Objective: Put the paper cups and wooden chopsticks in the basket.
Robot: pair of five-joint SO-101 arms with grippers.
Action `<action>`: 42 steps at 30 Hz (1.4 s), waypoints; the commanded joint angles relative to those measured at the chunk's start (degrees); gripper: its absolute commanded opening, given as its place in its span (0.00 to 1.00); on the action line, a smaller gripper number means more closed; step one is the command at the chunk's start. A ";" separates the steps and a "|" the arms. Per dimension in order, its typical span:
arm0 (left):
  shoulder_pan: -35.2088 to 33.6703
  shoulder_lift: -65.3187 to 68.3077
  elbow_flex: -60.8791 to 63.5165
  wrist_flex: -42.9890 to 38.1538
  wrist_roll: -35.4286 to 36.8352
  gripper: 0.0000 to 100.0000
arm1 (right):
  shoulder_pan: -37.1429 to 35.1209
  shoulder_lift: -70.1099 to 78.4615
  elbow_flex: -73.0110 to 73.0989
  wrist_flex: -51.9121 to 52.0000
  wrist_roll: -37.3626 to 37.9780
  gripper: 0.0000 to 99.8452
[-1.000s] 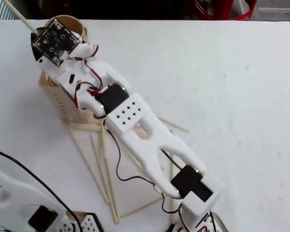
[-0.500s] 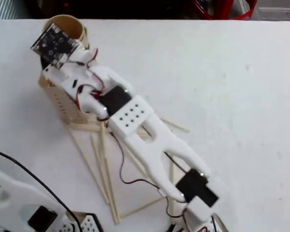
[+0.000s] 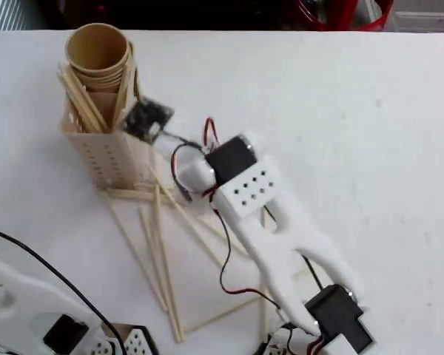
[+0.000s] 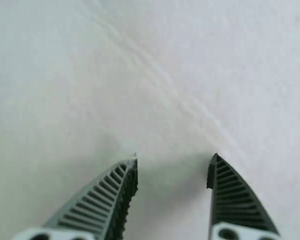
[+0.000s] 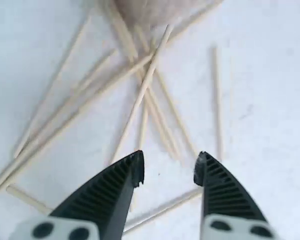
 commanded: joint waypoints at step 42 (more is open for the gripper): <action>3.03 8.22 -2.46 -1.49 0.35 0.24 | -1.01 13.76 31.12 -31.60 -3.34 0.08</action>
